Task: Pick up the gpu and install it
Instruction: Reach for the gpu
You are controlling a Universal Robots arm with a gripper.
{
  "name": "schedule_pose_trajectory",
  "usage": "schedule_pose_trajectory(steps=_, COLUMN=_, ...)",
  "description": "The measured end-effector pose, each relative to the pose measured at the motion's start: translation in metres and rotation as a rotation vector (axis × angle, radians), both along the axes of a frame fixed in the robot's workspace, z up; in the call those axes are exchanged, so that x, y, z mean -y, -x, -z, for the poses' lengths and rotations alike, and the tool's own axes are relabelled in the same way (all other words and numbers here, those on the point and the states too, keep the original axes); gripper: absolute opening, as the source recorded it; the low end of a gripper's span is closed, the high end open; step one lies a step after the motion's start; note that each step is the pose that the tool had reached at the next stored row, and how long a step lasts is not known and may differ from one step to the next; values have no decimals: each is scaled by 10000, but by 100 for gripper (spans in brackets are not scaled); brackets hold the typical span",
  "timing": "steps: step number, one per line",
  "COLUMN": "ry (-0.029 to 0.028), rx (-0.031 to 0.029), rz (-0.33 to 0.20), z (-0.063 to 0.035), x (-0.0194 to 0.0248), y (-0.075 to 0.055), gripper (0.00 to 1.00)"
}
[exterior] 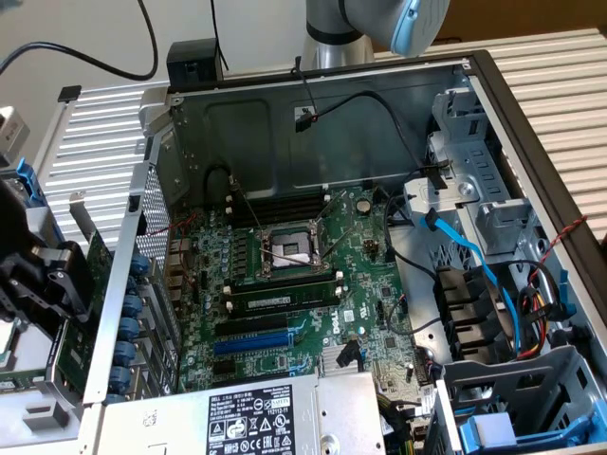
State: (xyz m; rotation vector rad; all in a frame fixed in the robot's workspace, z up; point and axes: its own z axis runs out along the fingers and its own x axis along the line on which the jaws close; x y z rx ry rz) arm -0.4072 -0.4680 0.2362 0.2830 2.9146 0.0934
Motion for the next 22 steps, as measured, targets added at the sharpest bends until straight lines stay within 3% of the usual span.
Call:
schedule_pose_trajectory(steps=5, ry=-6, rx=2, rz=-1, z=13, x=-21, y=-11, gripper=53)
schedule_pose_trajectory(steps=15, ry=-4, rx=-1, rz=0, z=13, x=-22, y=-10, gripper=53)
schedule_pose_trajectory(steps=19, ry=-5, rx=-2, rz=1, z=23, x=-20, y=-9, gripper=38)
schedule_pose_trajectory(steps=21, ry=-4, rx=-1, rz=0, z=32, x=-12, y=-10, gripper=38)
schedule_pose_trajectory(steps=22, ry=-5, rx=-1, rz=0, z=36, x=-7, y=-10, gripper=32)
